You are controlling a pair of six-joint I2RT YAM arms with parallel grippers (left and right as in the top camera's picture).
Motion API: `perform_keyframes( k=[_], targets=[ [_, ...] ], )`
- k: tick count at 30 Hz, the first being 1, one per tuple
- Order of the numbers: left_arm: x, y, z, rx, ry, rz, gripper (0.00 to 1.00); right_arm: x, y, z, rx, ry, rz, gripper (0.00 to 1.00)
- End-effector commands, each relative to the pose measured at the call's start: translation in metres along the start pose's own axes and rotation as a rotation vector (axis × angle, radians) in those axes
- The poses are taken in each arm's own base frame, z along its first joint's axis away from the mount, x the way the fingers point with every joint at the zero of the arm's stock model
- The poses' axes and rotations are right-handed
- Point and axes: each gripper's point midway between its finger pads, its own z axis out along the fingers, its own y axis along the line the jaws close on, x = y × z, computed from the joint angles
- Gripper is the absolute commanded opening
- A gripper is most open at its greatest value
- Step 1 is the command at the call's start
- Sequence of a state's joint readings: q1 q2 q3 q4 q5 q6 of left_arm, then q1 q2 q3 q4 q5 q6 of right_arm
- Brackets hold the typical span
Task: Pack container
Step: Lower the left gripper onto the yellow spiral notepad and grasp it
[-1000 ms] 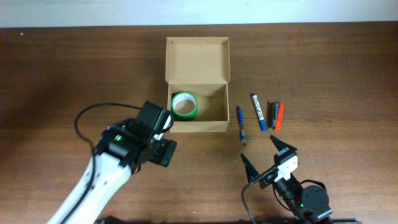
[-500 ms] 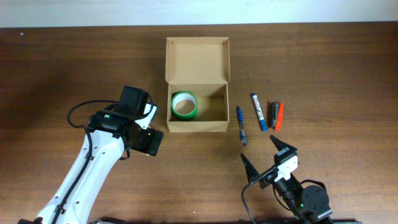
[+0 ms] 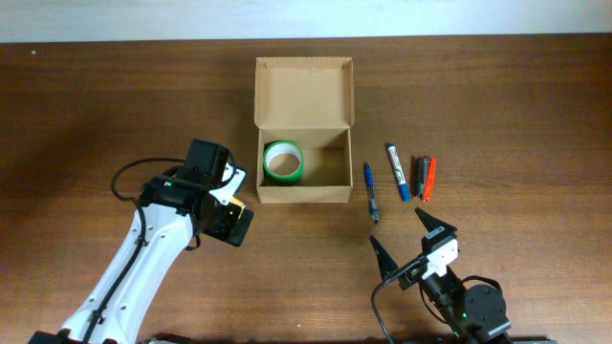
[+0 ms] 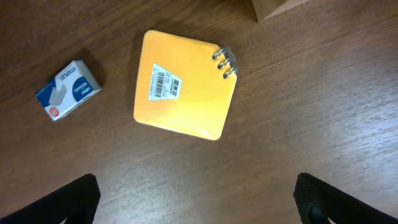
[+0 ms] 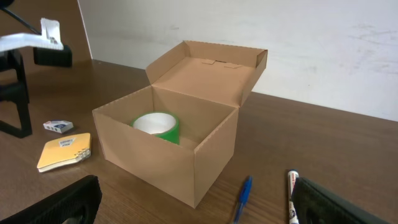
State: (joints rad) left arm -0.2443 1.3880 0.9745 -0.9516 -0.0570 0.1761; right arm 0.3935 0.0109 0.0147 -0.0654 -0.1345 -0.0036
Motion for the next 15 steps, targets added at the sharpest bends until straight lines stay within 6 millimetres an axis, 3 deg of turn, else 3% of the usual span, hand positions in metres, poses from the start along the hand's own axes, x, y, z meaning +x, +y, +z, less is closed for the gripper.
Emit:
perform_keyframes(
  k=[1,10,15],
  targets=[
    [0.005,-0.003,0.013,0.019,0.014,0.056,1.0,0.002,0.0,0.0,0.003,-0.001,-0.004,0.99],
    [0.009,-0.004,0.05,0.029,0.07,0.224,1.0,0.002,0.0,0.0,0.003,-0.001,-0.004,0.99],
    [0.0,0.003,0.067,-0.009,0.071,0.275,1.0,0.002,0.0,0.0,0.003,-0.001,-0.004,0.99]
  ],
)
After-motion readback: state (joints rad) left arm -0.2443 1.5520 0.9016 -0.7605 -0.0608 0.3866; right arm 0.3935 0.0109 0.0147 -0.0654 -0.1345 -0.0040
